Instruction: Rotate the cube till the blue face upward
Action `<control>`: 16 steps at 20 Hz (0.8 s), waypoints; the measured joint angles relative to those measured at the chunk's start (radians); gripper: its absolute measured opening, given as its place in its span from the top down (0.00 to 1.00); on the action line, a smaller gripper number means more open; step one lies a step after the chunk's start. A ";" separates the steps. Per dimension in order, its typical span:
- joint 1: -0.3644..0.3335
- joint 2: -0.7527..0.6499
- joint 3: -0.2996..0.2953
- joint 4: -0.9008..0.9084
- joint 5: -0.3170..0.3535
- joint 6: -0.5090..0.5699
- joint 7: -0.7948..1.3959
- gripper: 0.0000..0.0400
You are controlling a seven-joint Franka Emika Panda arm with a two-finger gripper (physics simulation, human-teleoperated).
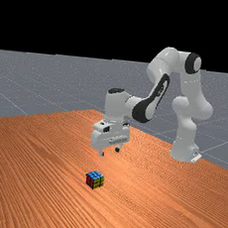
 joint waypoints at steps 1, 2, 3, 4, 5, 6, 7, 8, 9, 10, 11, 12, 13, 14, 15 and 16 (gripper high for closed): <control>0.000 0.000 0.000 0.000 0.000 0.000 0.000 0.38; 0.002 -0.001 -0.003 -0.001 0.003 -0.003 0.019 0.23; 0.003 -0.001 -0.005 -0.001 0.004 -0.004 0.030 0.14; 0.004 -0.001 -0.007 -0.001 0.006 -0.005 0.037 0.08; 0.004 -0.001 -0.008 -0.001 0.006 -0.005 0.042 0.05; 0.001 -0.040 -0.017 -0.063 0.009 0.013 0.051 0.42; -0.009 -0.066 -0.030 -0.102 0.012 0.021 0.067 0.65; -0.015 -0.081 -0.042 -0.124 0.013 0.023 0.091 0.79; -0.017 -0.089 -0.051 -0.135 0.015 0.021 0.123 0.87; -0.016 -0.092 -0.058 -0.140 0.016 0.019 0.160 0.92; -0.011 -0.093 -0.064 -0.142 0.017 0.016 0.198 0.95; -0.006 -0.092 -0.070 -0.142 0.019 0.010 0.238 0.97; 0.000 -0.091 -0.074 -0.140 0.020 0.004 0.276 0.98; 0.005 -0.089 -0.079 -0.136 0.023 -0.002 0.314 0.99; 0.011 -0.086 -0.084 -0.131 0.025 -0.009 0.352 0.99; 0.015 -0.084 -0.089 -0.127 0.028 -0.016 0.389 1.00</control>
